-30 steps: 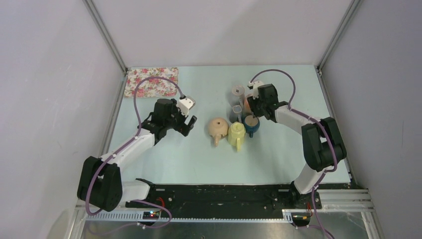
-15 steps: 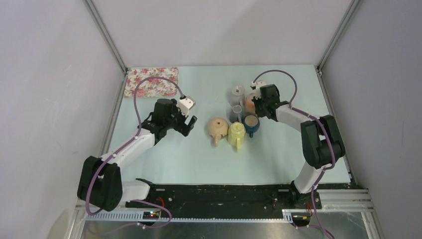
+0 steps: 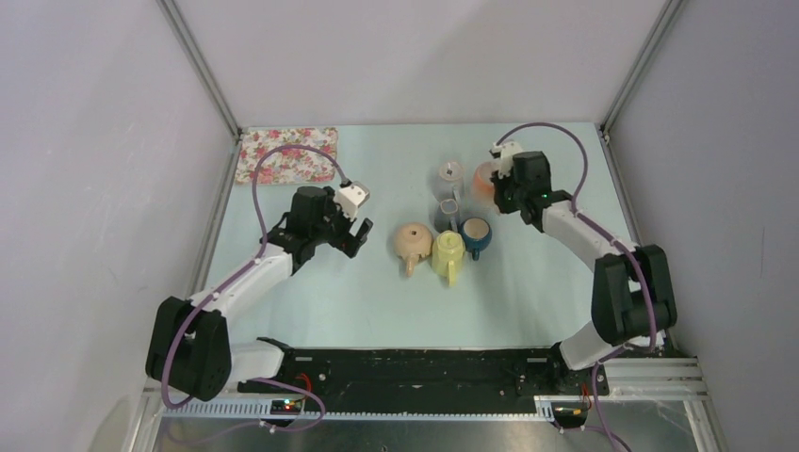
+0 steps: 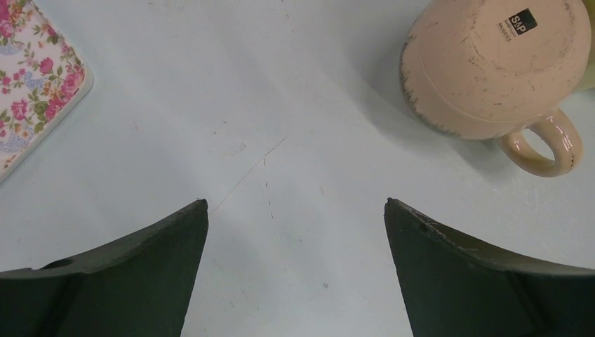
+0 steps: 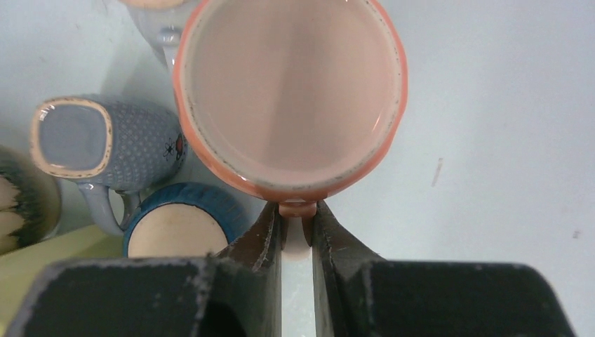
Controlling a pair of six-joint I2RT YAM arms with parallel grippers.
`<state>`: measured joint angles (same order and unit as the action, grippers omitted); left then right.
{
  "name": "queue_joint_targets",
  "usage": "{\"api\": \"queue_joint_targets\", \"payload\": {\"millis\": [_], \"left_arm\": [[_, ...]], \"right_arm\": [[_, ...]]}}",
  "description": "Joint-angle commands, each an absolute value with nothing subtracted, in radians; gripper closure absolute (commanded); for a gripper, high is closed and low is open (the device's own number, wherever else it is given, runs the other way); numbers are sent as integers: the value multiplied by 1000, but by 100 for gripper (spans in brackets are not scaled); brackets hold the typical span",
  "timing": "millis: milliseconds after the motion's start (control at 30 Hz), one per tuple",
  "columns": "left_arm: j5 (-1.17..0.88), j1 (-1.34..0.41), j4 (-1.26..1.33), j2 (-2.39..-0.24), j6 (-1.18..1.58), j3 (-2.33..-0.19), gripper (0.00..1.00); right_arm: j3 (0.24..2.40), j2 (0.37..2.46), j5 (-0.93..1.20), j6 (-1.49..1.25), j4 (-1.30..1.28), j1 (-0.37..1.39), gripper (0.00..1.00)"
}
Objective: Turn the mug right side up
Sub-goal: Turn over the cup at the center of the board.
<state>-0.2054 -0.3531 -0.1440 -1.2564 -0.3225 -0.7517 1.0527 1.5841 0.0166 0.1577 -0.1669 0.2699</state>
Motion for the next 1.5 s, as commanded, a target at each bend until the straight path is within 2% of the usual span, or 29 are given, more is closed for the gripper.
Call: {"api": "queue_joint_targets", "payload": {"millis": [0, 300, 567, 667, 767, 900, 1100, 1267, 1467], "left_arm": [[-212, -349, -114, -1213, -316, -750, 2], [-210, -348, -113, -1154, -297, -774, 2], [-203, -350, -184, -1089, -378, -997, 2], [-272, -350, -191, -1094, -316, -1070, 2], [-444, -355, -190, -1109, -207, -1134, 2], [-528, -403, -190, -1146, -113, -1188, 2], [-569, -452, -181, -1174, 24, -1204, 2], [-592, -467, 0, -1155, 146, -1100, 2], [-600, -485, 36, -1217, 180, -1080, 2]], "right_arm": [[1062, 1442, 92, 149, -64, 214, 100], [1059, 1233, 266, 115, -49, 160, 100], [1134, 1102, 374, 115, -34, 171, 100], [1149, 1077, 406, 66, 23, 166, 100], [1149, 1063, 458, -32, 60, 161, 100], [1148, 1068, 525, -152, 77, 148, 100], [1084, 1028, 596, -246, 137, 118, 100], [996, 950, 682, -348, 216, 40, 100], [930, 925, 725, -419, 297, 9, 100]]}}
